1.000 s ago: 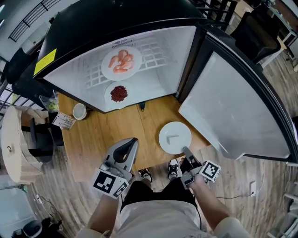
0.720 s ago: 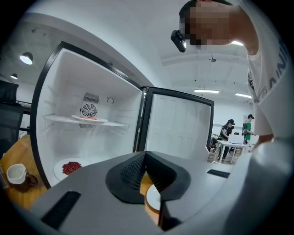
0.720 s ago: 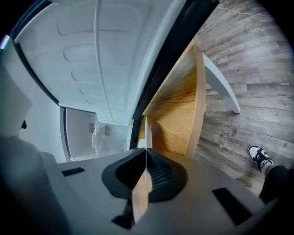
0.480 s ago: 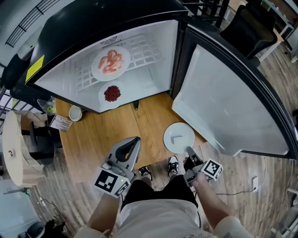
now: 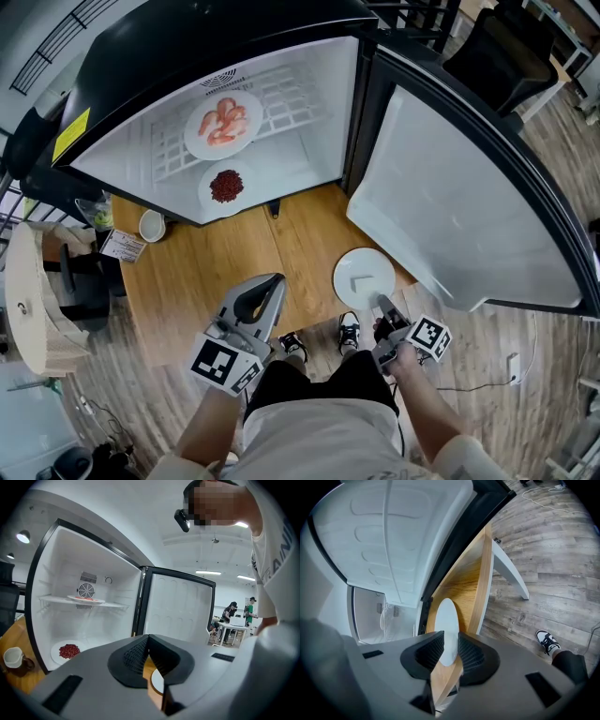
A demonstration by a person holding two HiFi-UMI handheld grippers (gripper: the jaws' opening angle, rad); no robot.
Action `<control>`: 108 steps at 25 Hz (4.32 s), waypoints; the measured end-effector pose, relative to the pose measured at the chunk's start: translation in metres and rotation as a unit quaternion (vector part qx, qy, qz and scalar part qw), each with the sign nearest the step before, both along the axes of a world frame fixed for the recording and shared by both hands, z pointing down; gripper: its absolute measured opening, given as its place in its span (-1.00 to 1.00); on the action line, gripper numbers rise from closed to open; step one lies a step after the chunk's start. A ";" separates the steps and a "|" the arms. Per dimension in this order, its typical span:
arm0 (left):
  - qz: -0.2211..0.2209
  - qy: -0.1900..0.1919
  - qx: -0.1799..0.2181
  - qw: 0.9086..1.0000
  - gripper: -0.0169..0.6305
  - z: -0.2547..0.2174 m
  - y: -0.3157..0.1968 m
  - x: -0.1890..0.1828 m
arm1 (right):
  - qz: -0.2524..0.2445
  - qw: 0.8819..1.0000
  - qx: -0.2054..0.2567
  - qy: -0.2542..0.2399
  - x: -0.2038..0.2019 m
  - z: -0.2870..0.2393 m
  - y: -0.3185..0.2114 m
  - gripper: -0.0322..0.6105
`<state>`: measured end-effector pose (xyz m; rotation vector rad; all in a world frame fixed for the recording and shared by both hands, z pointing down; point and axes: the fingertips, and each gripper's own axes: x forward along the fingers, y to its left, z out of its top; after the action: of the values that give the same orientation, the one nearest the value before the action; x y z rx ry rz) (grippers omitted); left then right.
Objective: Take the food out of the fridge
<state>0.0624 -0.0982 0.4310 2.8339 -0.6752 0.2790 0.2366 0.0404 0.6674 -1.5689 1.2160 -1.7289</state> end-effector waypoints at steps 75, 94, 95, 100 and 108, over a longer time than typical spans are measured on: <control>-0.201 0.054 0.098 0.973 -0.92 -0.096 0.001 -0.156 | -0.289 0.875 0.291 0.257 -0.171 -0.269 -0.197 -0.82; -0.220 0.035 0.038 0.974 -0.92 -0.040 -0.041 -0.226 | -0.146 0.987 0.061 0.011 -0.214 -0.090 -0.308 -0.52; -0.220 0.035 0.032 0.974 -0.92 -0.038 -0.043 -0.228 | -0.140 0.989 0.056 0.006 -0.215 -0.083 -0.312 -0.52; -0.224 0.029 0.015 0.974 -0.92 -0.024 -0.053 -0.240 | -0.119 0.992 0.035 -0.012 -0.219 -0.058 -0.323 -0.52; -0.224 0.024 0.003 0.974 -0.92 -0.013 -0.063 -0.248 | -0.100 0.994 0.022 -0.022 -0.222 -0.043 -0.333 -0.52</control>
<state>-0.1861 -0.1607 0.4185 2.5858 -1.2693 0.1300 0.0142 -0.2926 0.6246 -1.4171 1.4212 -1.8366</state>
